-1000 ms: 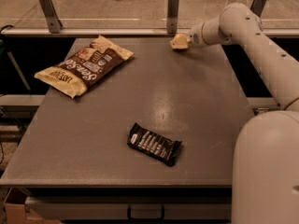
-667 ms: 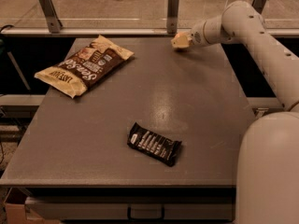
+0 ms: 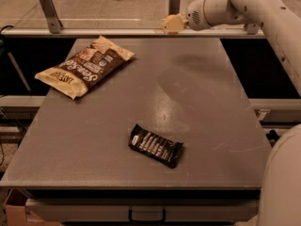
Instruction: Move orange near rxbar chocolate
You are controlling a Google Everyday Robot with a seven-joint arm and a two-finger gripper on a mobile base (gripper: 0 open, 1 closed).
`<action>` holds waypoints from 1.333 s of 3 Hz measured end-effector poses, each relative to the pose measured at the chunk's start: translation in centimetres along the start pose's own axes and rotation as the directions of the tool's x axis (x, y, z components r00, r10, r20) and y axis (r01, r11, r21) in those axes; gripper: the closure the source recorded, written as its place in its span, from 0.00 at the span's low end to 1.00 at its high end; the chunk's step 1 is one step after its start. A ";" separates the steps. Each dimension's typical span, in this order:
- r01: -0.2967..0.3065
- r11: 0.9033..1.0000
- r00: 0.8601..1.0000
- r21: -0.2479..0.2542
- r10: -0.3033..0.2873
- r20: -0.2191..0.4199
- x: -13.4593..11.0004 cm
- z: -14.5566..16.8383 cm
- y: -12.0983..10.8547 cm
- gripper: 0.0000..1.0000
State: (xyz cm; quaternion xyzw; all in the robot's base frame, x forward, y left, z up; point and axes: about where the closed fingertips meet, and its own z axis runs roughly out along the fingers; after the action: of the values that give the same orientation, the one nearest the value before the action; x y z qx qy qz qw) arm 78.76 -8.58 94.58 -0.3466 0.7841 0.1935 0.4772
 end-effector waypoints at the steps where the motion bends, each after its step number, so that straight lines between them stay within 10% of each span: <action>1: 0.000 1.000 1.000 0.000 0.000 0.000 0.0 0.0 0.0 1.00; 2: 0.034 0.995 0.999 -0.099 -0.037 -0.034 1.5 0.2 2.2 1.00; 3: 0.109 0.954 0.989 -0.281 -0.132 -0.064 4.5 -2.4 7.3 1.00; 4: 0.158 0.882 0.968 -0.444 -0.228 -0.109 9.0 -5.4 12.3 1.00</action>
Offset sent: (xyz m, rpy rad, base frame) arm -0.0933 0.0285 -0.0607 -0.0848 0.1652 0.4655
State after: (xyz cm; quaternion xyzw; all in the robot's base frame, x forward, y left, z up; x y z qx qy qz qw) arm 63.75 -6.75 88.85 -0.5342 0.7184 0.2856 0.3420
